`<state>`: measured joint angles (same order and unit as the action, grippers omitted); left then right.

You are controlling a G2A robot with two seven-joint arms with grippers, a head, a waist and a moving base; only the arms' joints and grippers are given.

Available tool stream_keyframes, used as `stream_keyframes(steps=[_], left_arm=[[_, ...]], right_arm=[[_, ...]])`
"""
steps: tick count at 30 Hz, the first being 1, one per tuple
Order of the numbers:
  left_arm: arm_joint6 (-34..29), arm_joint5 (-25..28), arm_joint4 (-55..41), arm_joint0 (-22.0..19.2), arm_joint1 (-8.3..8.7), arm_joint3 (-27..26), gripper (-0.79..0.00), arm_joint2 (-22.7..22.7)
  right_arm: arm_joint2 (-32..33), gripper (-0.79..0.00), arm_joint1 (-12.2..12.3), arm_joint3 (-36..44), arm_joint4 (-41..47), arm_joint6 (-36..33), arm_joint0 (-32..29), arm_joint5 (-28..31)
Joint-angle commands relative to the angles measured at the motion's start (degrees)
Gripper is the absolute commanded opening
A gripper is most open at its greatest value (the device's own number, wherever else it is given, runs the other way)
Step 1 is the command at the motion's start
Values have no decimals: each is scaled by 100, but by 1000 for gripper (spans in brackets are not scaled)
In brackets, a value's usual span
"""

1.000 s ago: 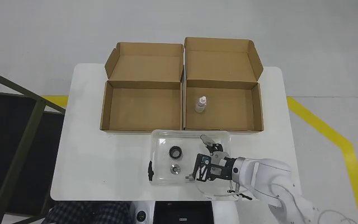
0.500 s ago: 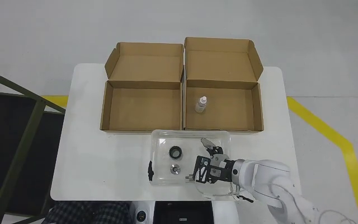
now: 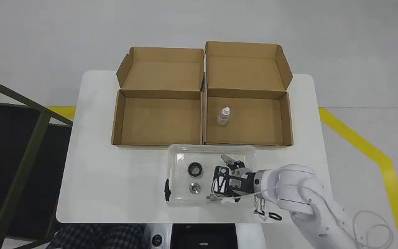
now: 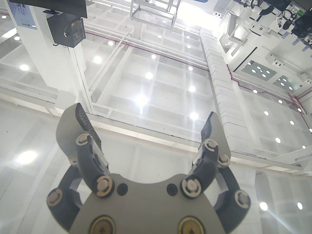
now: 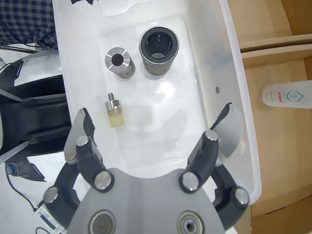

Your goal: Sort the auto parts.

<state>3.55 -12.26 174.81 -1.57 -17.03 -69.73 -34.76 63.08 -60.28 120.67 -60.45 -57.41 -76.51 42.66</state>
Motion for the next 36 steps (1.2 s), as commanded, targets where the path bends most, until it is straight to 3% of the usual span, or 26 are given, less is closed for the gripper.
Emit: stream_keyframes(steps=[1, 16, 36], left_arm=[[0, 0, 0, 0, 0, 0, 0, 0], [0, 0, 0, 0, 0, 0, 0, 0], [0, 0, 0, 0, 0, 0, 0, 0]], right_arm=[[-118, 0, -1, -69, -41, -135, 121, 35], [-967, 0, -63, -436, -761, -292, 487, -274], [-1428, 0, -110, -829, -1226, -122, 698, -455]])
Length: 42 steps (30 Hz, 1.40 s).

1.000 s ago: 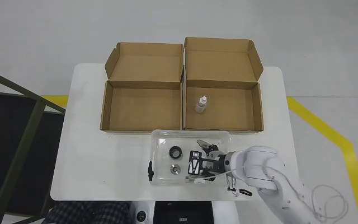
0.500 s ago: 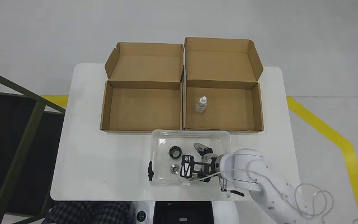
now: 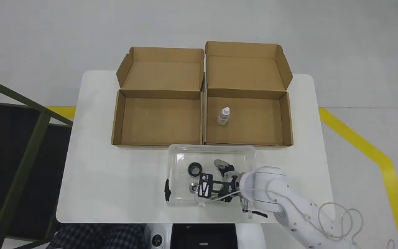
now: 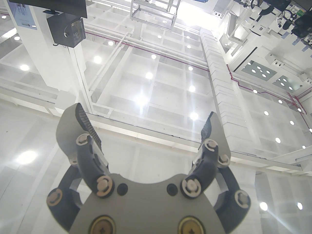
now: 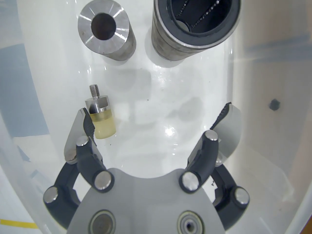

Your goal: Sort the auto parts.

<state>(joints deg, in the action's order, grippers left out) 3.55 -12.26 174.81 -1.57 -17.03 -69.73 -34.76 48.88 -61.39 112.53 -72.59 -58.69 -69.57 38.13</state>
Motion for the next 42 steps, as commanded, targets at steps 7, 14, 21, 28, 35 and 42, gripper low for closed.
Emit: stream_keyframes(steps=[7, 14, 21, 28, 35, 42], left_arm=[[0, 0, 0, 0, 0, 0, 0, 0], [0, 0, 0, 0, 0, 0, 0, 0], [0, 0, 0, 0, 0, 0, 0, 0], [0, 0, 0, 0, 0, 0, 0, 0], [0, 0, 0, 0, 0, 0, 0, 0], [0, 0, 0, 0, 0, 0, 0, 0]], right_arm=[[27, 0, 15, 4, -180, 77, -27, -155], [212, 0, 60, 200, -430, 290, -212, -437], [314, 0, 142, 442, -718, 443, -509, -187], [77, 0, 101, 231, -906, 668, -417, -132], [-25, 0, 78, 180, -1153, 769, -385, -220], [0, 0, 78, 241, -1369, 898, -458, -398]])
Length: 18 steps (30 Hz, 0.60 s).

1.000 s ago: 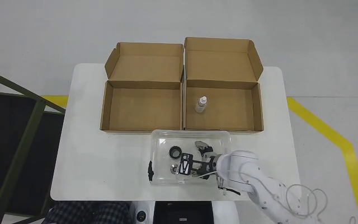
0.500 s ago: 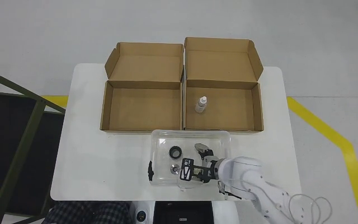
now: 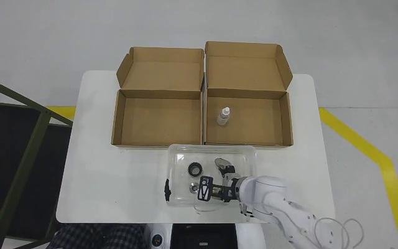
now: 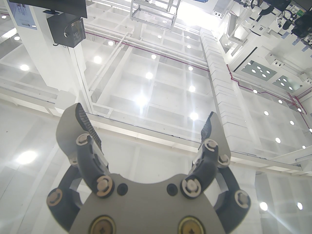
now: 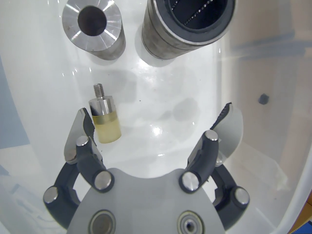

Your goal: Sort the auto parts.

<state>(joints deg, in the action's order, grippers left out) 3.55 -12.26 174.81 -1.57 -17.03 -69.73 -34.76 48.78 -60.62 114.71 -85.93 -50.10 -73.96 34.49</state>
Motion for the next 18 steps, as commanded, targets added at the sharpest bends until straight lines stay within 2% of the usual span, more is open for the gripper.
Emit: stream_keyframes(steps=[1, 5, 7, 8, 11, 15, 18], left_arm=[[0, 0, 0, 0, 0, 0, 0, 0], [0, 0, 0, 0, 0, 0, 0, 0], [0, 0, 0, 0, 0, 0, 0, 0], [0, 0, 0, 0, 0, 0, 0, 0], [0, 0, 0, 0, 0, 0, 0, 0], [0, 0, 0, 0, 0, 0, 0, 0], [0, 0, 0, 0, 0, 0, 0, 0]], right_arm=[[20, 0, 4, 38, -77, 58, -39, -60], [21, 0, 11, 63, -197, 63, -106, -70], [17, -74, 8, 47, -212, 78, -117, -65], [13, -185, 7, 38, -218, 84, -121, -56], [3, -379, 4, 35, -245, 91, -131, -32], [-1, -440, 0, 51, -287, 100, -153, -26], [4, -440, -1, 58, -306, 102, -169, -11]])
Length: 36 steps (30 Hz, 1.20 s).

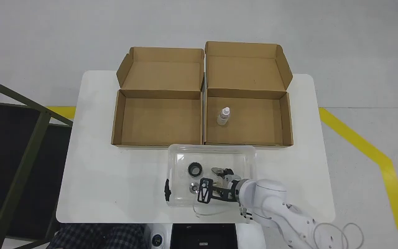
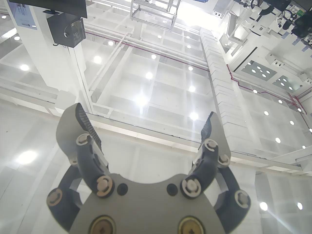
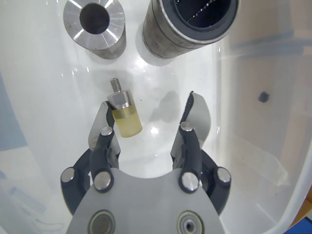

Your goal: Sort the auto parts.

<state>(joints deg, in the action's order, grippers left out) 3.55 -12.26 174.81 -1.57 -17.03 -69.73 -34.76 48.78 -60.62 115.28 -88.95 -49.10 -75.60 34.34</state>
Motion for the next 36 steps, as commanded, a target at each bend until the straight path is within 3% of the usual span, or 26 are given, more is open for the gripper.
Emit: stream_keyframes(steps=[1, 6, 13, 16, 18, 36], left_arm=[[0, 0, 0, 0, 0, 0, 0, 0], [0, 0, 0, 0, 0, 0, 0, 0], [0, 0, 0, 0, 0, 0, 0, 0], [0, 0, 0, 0, 0, 0, 0, 0], [0, 0, 0, 0, 0, 0, 0, 0], [0, 0, 0, 0, 0, 0, 0, 0]], right_arm=[[5, -443, -1, 0, -9, 5, -11, 5], [-10, -465, -9, -20, -28, 17, -29, 23], [-41, -557, -27, -37, -50, 11, -23, 38], [-46, -656, -33, -42, -55, 5, -18, 51], [-47, -782, -37, -45, -58, 2, -16, 57], [433, -785, 50, 395, 281, -22, -294, 265]])
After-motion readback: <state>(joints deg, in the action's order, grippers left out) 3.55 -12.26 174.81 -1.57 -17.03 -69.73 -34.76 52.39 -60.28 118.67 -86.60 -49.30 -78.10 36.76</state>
